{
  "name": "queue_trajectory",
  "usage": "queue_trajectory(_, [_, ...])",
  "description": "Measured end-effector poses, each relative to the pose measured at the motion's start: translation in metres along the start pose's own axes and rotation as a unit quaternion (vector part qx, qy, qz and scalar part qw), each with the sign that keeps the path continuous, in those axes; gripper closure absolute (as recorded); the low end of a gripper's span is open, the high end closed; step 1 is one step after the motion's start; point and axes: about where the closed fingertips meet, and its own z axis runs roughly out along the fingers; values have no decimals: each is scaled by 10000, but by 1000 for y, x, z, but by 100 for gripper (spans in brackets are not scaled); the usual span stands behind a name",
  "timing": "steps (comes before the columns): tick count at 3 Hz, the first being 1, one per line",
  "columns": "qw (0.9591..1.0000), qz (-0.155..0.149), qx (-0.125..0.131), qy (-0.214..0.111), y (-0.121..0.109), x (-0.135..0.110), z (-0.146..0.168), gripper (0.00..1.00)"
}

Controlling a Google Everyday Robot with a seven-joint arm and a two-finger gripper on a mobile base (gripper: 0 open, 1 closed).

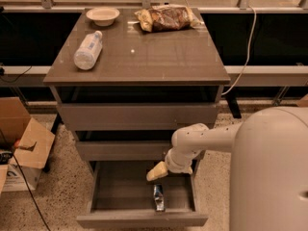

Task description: Pick redbull can from bottom drawer and place on counter

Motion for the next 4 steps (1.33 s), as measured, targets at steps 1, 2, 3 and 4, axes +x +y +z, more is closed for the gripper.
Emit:
queue_trajectory(1, [9996, 252, -70, 64, -6, -8, 38, 0])
queue_trajectory(2, [9986, 482, -105, 192, -16, -13, 74, 0])
queue_trajectory(3, [9984, 497, -120, 236, -16, -11, 81, 0])
queue_trajectory(4, [9979, 554, -79, 327, -15, -12, 93, 0])
